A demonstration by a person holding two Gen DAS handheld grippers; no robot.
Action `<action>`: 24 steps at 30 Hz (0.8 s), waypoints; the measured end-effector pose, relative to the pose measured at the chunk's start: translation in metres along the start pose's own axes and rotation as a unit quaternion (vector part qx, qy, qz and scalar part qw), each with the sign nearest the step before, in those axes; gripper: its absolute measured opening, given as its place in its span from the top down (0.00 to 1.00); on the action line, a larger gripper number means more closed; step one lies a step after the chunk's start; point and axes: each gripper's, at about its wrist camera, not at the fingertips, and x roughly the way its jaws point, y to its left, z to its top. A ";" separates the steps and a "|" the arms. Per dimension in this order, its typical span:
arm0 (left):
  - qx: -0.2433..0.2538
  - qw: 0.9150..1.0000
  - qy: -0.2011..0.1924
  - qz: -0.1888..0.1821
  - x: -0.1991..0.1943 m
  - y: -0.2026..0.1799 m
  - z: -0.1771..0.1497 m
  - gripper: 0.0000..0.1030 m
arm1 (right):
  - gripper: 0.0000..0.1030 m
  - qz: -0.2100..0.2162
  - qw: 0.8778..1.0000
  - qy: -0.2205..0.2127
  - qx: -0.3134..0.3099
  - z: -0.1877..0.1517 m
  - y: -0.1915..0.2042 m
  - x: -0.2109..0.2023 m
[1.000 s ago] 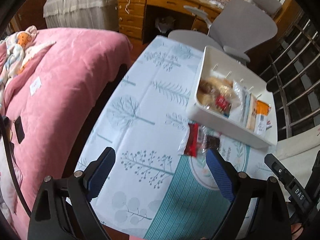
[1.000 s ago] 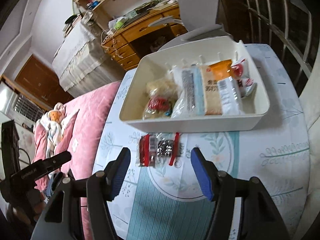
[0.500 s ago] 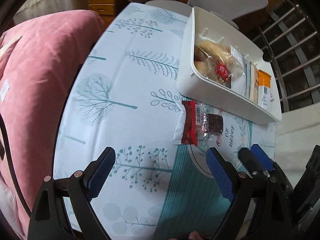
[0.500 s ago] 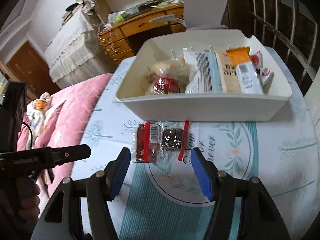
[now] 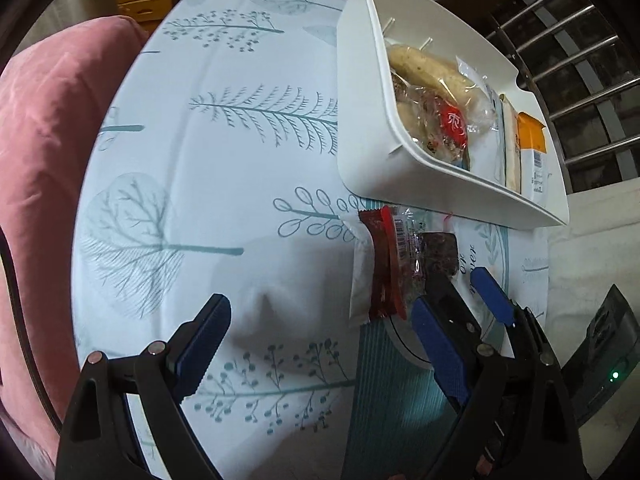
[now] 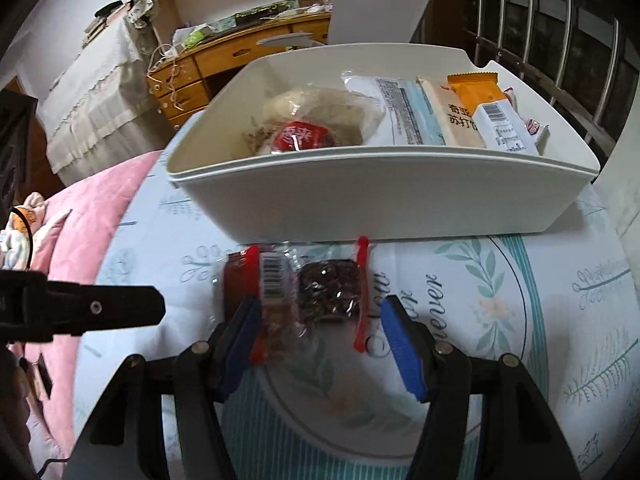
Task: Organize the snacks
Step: 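Grasp the red date snack strip with the right tool, then grasp the brown wrapped snack with the left tool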
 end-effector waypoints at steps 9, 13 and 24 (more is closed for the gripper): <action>0.017 1.000 0.003 -0.014 0.026 -0.008 0.016 0.11 | 0.54 -0.012 1.000 0.013 -0.019 -0.002 -0.001 0.021; 0.017 1.000 0.004 -0.012 0.035 -0.011 0.020 0.11 | 0.61 -0.016 0.999 0.012 -0.036 -0.002 0.001 0.024; 0.037 0.999 -0.010 -0.011 0.054 -0.032 0.021 0.19 | 0.62 -0.033 0.999 0.018 0.001 -0.006 -0.024 0.014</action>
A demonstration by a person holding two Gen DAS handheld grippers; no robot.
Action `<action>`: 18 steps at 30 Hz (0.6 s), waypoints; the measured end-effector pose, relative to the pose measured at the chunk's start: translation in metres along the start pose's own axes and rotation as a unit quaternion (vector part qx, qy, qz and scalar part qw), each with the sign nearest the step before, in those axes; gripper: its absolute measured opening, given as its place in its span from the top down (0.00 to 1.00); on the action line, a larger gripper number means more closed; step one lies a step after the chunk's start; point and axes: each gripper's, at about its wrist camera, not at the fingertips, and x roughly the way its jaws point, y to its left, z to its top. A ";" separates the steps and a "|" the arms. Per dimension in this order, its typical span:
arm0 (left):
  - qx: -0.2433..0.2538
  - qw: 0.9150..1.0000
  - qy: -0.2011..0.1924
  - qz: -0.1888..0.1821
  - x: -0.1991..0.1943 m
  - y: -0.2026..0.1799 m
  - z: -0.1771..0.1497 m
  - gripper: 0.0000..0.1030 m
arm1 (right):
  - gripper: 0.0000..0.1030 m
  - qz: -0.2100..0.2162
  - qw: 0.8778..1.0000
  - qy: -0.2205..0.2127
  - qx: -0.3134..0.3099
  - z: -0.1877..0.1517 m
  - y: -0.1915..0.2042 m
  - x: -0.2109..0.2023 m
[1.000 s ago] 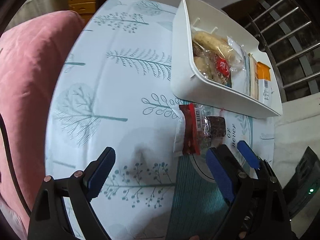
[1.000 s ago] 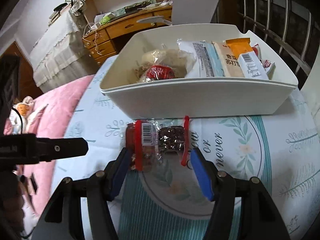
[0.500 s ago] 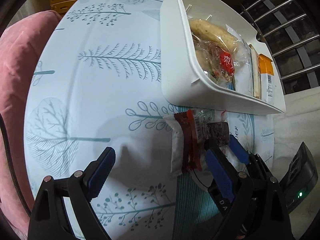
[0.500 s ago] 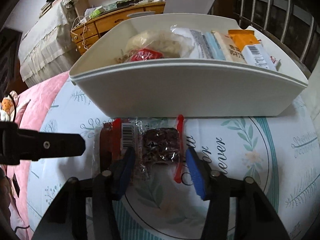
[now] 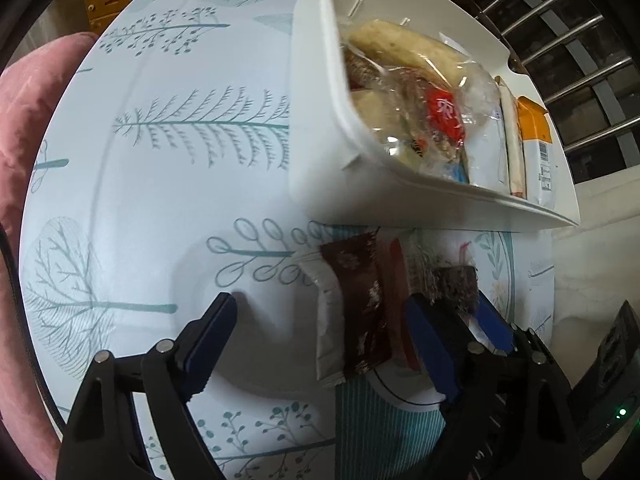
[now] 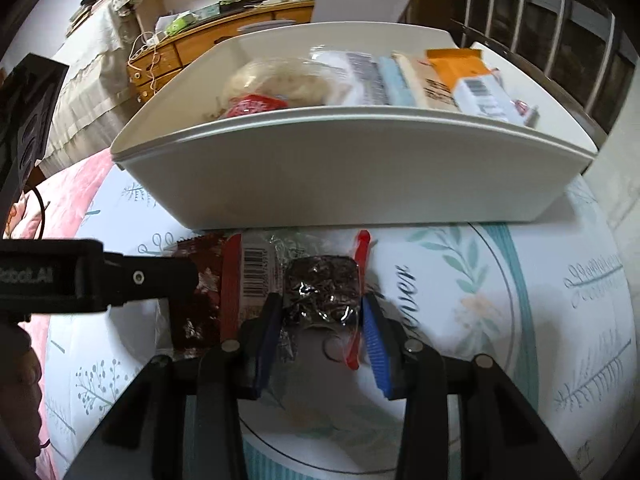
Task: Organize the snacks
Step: 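Grasp the brown wrapped snack with the left tool, then carry both snacks over the white tray and open both tools to release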
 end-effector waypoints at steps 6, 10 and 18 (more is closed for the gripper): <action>0.024 0.999 -0.014 0.037 0.007 -0.022 -0.001 0.22 | 0.62 0.008 1.000 0.001 0.026 -0.011 -0.015 -0.017; 0.053 0.993 -0.026 0.099 0.015 -0.041 -0.004 0.31 | 0.62 0.013 0.999 -0.001 0.042 -0.016 -0.028 -0.024; 0.064 0.985 -0.028 0.158 0.029 -0.076 -0.007 0.51 | 0.61 0.032 0.999 -0.005 0.038 -0.013 -0.040 -0.031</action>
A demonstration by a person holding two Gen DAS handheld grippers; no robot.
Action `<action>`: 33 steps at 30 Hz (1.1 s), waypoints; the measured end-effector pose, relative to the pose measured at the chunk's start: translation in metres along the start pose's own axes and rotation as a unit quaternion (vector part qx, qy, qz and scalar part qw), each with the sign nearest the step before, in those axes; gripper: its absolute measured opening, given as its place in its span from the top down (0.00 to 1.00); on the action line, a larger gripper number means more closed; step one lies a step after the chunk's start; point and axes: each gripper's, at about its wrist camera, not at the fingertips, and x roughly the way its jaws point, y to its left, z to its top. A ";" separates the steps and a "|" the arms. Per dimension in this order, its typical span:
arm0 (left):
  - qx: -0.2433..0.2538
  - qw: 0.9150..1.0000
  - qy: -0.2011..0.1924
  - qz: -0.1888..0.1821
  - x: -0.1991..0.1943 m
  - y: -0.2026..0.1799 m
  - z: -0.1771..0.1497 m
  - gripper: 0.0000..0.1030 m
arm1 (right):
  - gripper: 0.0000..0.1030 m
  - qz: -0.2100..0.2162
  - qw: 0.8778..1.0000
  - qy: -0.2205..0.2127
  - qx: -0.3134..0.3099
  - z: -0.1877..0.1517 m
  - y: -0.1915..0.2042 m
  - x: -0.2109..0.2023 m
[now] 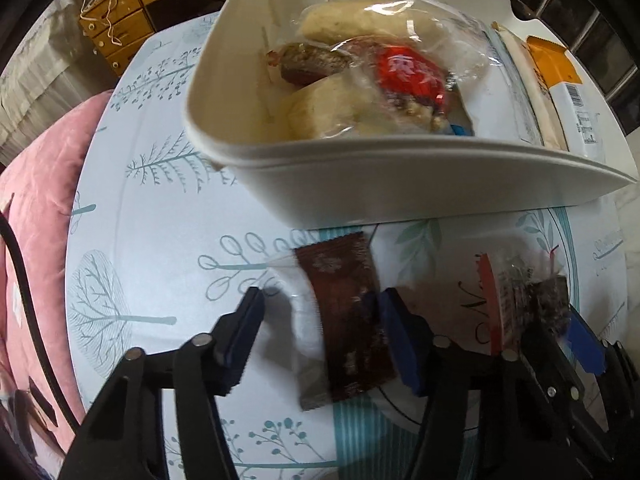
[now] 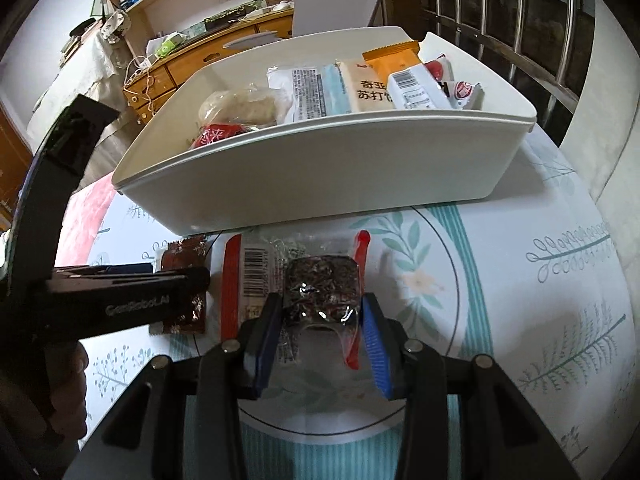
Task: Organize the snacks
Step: 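Carry both snacks over the white tray and open both tools to release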
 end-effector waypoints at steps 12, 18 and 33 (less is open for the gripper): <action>-0.058 0.997 0.014 0.057 -0.022 -0.007 -0.019 0.68 | 0.62 0.071 0.995 0.009 -0.064 0.012 -0.027 -0.028; -0.108 0.991 0.016 0.072 -0.063 -0.003 -0.035 0.68 | 0.62 0.121 0.987 -0.002 -0.105 0.033 -0.029 -0.050; -0.140 0.981 -0.121 0.060 -0.187 0.005 0.037 0.68 | 0.61 0.195 0.967 -0.088 -0.136 0.131 -0.020 -0.082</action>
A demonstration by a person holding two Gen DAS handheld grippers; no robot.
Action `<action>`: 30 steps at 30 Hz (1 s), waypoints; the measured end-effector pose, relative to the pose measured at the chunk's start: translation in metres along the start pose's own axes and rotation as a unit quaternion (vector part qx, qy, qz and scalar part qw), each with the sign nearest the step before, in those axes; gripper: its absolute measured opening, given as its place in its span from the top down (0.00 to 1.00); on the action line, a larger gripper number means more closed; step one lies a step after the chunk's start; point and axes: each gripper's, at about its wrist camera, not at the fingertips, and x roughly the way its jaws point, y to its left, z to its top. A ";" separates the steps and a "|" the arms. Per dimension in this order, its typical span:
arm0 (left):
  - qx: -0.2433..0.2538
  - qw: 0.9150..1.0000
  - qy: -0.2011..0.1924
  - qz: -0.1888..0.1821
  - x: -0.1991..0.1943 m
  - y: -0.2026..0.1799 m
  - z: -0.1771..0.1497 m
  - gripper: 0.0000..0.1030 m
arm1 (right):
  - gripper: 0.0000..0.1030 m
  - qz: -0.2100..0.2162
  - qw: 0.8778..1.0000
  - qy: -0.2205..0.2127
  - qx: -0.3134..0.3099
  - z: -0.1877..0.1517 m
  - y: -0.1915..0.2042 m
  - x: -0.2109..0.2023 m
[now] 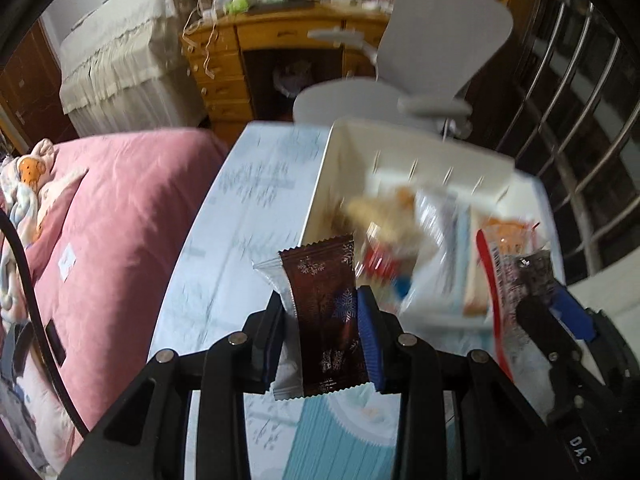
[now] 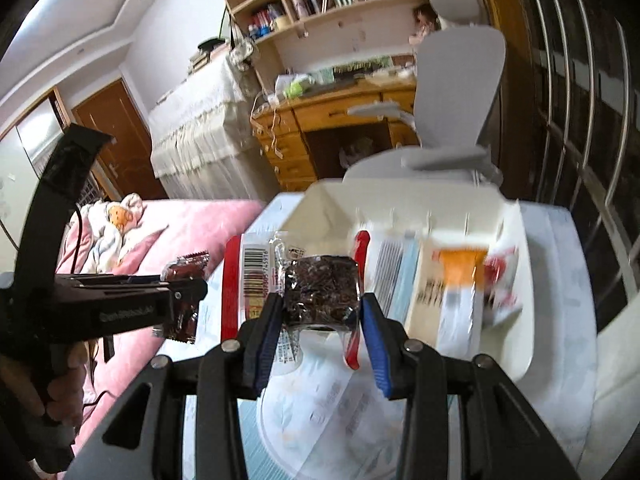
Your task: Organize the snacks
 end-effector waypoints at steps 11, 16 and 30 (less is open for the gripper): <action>-0.002 0.998 -0.052 -0.029 -0.029 -0.005 0.036 0.22 | 0.39 -0.054 0.997 -0.019 0.052 0.033 -0.039 -0.003; -0.013 0.999 -0.023 -0.032 -0.028 0.017 0.010 0.21 | 0.30 -0.055 0.996 0.016 0.062 0.017 -0.032 0.000; 0.006 0.996 0.077 -0.049 -0.021 0.077 -0.097 0.14 | 0.21 -0.070 0.979 0.133 0.136 -0.077 0.010 -0.029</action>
